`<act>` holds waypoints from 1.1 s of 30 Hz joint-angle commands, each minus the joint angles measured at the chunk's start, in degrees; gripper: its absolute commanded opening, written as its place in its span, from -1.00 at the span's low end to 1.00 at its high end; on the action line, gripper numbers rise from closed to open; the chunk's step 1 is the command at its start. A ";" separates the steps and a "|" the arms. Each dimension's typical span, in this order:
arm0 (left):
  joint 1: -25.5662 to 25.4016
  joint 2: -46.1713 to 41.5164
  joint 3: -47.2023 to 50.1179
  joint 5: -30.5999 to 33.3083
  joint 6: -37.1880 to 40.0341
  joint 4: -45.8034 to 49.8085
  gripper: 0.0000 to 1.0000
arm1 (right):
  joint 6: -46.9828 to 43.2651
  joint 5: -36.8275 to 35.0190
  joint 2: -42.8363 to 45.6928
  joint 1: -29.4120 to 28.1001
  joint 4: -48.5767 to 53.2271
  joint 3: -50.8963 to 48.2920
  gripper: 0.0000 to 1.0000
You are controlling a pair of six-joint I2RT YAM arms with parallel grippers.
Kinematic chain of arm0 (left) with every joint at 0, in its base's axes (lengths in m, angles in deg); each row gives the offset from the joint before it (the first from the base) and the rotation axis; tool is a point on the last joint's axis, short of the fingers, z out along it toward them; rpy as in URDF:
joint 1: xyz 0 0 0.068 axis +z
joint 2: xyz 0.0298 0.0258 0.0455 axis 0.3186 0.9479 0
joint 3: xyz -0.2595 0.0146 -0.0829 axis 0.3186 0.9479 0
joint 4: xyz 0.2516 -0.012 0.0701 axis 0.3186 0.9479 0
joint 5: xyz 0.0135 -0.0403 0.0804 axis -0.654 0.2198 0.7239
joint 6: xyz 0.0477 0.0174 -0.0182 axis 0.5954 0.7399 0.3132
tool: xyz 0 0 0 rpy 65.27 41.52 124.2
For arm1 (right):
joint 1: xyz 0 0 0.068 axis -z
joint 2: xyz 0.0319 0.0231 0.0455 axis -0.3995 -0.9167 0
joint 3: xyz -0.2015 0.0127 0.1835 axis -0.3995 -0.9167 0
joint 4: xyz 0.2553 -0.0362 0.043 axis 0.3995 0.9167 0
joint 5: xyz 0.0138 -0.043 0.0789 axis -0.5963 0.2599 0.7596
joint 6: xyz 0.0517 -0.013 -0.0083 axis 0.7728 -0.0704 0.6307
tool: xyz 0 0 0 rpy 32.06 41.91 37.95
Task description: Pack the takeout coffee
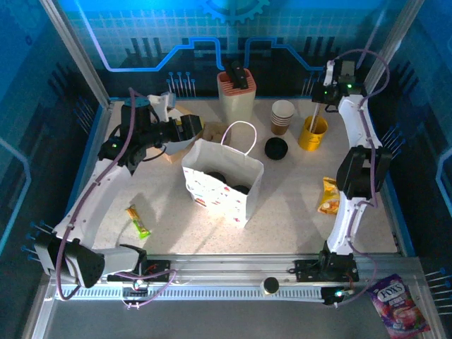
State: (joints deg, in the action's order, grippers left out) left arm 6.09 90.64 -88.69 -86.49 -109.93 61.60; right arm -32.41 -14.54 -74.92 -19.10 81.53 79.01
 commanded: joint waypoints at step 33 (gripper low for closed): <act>0.29 -2.07 1.73 0.69 4.08 0.35 0.60 | -4.38 0.36 35.71 -12.39 -0.89 -13.46 -0.81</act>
State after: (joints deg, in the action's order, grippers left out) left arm 6.09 90.14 -87.03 -86.64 -107.92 61.51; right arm -35.19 -14.12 -41.34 -29.24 78.18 63.21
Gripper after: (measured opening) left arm 0.801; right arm 0.098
